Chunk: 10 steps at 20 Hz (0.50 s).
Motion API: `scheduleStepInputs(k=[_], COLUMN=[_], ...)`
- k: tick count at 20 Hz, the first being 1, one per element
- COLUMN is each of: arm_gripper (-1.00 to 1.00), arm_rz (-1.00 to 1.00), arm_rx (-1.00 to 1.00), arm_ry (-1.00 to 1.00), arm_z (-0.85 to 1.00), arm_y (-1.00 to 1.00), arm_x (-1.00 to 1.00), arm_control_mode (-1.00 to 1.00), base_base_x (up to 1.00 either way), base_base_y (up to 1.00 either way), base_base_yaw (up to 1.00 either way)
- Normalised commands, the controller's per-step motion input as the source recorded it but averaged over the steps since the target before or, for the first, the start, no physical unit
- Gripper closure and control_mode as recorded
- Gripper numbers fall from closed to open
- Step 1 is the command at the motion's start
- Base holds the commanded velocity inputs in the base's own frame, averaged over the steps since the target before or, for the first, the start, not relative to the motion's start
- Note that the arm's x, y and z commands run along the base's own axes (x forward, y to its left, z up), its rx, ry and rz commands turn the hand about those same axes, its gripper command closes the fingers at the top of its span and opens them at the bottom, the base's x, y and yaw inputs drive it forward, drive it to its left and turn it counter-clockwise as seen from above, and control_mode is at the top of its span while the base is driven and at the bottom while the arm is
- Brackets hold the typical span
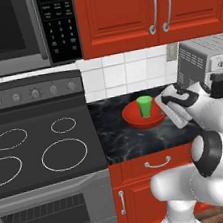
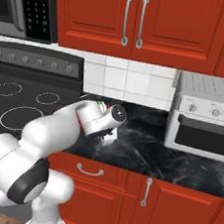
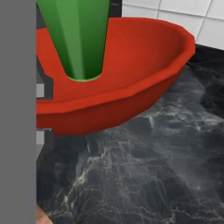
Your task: Place the cup inside the bowl on the dining table and move the bowl to any counter.
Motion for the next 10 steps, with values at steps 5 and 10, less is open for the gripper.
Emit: scheduleStepInputs(k=[5, 10], arm_gripper=[1.00, 1.00], arm_rz=[0.00, 0.00], arm_rx=[0.00, 0.00], arm_ry=[0.00, 0.00], arm_z=[-0.19, -0.16], arm_y=[0.00, 0.00], arm_x=[0.28, 0.24], arm_control_mode=[-1.00, -1.00], base_base_x=[0.00, 0.00], base_base_y=[0.00, 0.00], base_base_yaw=[0.00, 0.00])
